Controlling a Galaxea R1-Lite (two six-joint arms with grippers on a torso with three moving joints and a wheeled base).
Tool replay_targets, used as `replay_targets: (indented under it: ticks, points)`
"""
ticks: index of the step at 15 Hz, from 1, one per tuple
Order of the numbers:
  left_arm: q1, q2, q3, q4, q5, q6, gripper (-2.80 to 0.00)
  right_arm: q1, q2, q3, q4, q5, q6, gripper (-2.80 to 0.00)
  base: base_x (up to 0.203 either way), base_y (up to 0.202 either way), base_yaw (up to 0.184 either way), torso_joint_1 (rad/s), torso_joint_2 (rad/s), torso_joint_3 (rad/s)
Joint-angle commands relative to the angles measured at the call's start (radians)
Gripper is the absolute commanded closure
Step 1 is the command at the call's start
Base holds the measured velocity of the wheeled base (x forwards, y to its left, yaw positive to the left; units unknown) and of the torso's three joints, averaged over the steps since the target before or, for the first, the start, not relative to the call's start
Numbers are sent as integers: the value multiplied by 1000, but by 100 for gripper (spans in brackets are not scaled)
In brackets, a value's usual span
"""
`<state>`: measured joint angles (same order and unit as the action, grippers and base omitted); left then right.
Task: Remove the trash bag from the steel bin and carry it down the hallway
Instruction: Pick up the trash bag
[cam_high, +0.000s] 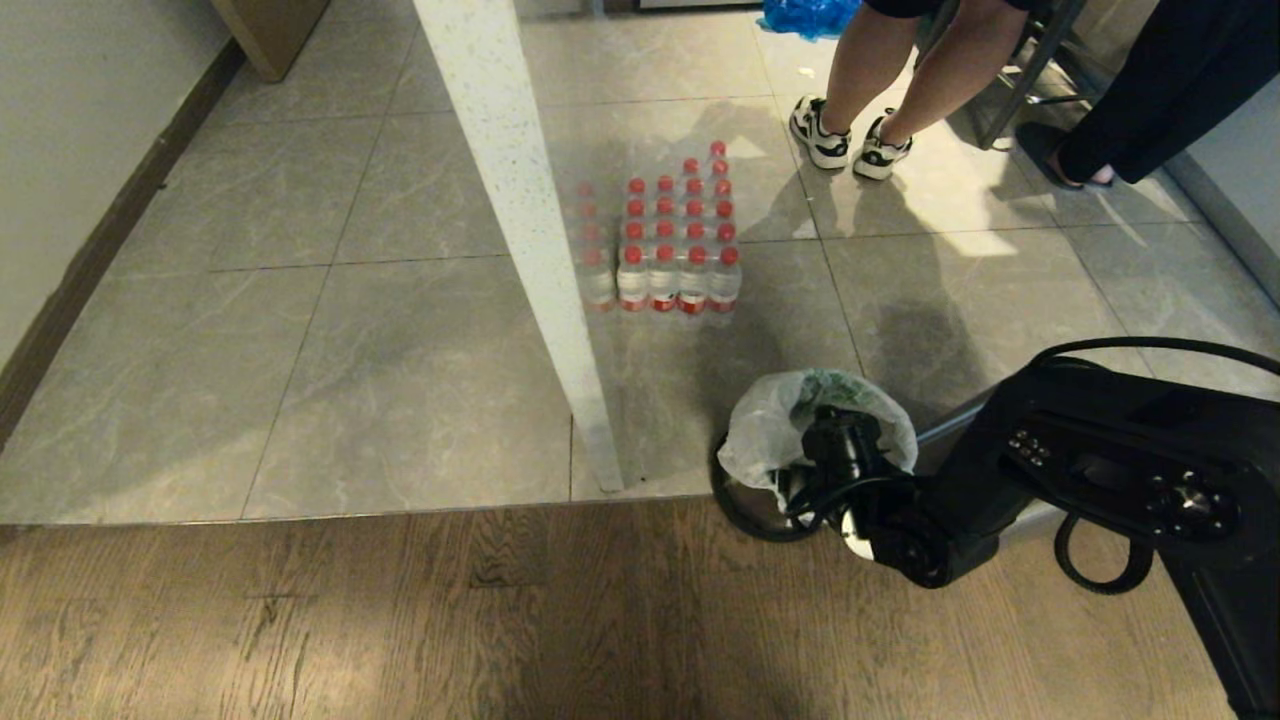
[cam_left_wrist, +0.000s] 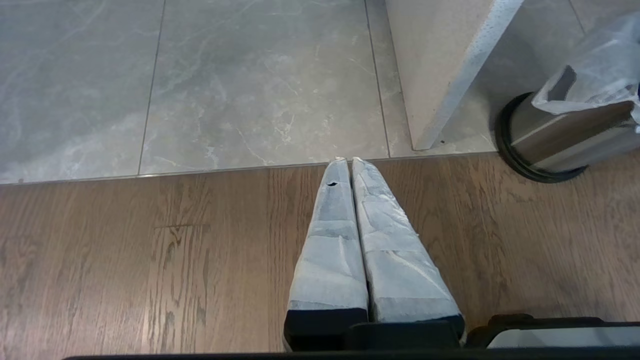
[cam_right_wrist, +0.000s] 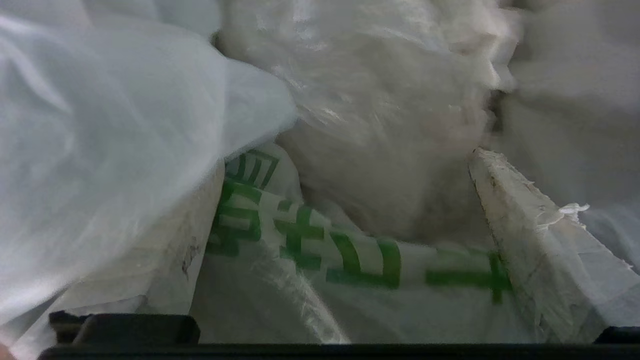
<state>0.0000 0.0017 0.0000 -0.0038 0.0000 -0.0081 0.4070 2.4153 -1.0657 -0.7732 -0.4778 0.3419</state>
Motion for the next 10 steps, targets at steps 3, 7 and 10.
replay_targets:
  ticks: [3, 7, 10]
  points:
    - [0, 0, 0, -1, 0, 0, 0, -23, 60, -46, -12, -4, -3, -280, 0, 0, 0, 0, 0, 0]
    - [0, 0, 0, -1, 0, 0, 0, -37, 99, -134, -9, -8, -16, -280, 0, 0, 0, 0, 0, 0]
    - [0, 0, 0, -2, 0, 0, 0, -45, 110, -151, -8, -2, -44, 0, 0, 0, 0, 0, 0, 0]
